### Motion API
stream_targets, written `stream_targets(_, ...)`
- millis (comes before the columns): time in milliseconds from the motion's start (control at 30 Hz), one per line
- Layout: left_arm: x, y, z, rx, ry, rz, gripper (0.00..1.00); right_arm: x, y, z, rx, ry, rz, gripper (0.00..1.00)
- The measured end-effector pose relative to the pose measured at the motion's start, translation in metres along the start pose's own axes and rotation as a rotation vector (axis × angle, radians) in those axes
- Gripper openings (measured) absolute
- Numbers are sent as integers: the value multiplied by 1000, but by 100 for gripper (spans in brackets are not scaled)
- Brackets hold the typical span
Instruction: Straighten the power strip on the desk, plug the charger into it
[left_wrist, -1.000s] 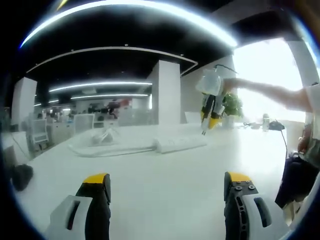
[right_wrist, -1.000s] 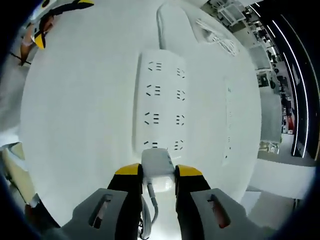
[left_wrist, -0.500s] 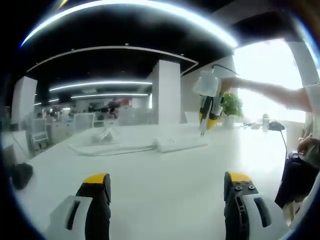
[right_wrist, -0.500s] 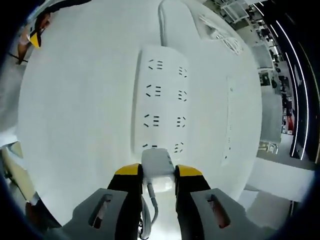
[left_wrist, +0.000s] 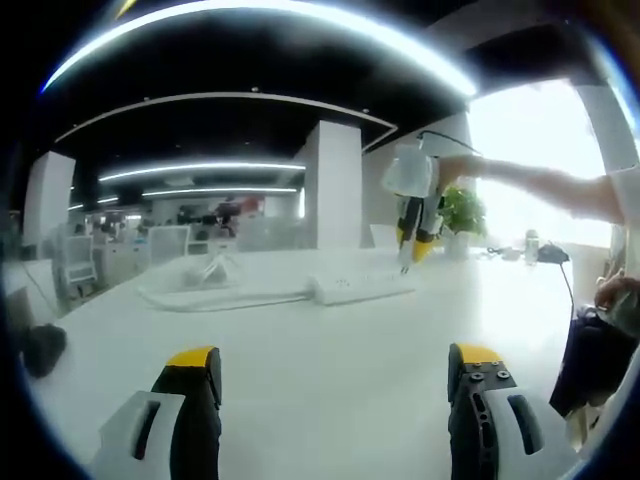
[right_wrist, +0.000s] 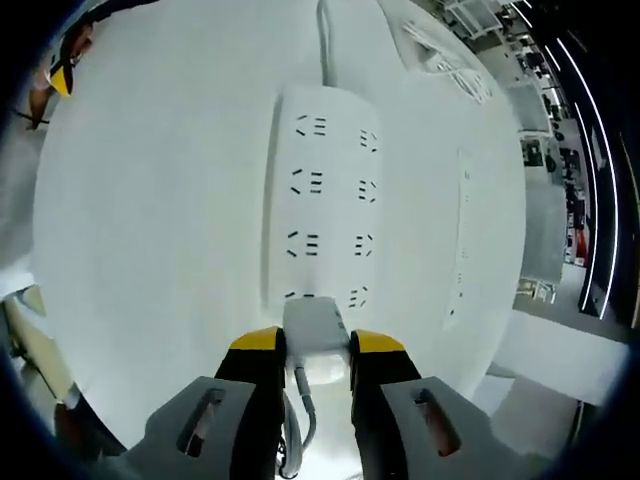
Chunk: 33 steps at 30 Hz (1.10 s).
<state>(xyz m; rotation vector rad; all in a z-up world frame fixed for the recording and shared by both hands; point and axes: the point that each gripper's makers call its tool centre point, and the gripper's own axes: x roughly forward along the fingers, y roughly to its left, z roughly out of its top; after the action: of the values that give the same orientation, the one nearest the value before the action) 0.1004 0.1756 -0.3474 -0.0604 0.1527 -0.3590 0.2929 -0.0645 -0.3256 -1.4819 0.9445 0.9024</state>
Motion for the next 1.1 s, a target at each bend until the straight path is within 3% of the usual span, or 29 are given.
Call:
stream_targets(533,1,0,-1,-4,2,-5,96,5,-3,5,-22,75,1,22)
stream_targets(1100,1,0,-2,-5,3,-3,96,5,-3,5,-18,89,4,22)
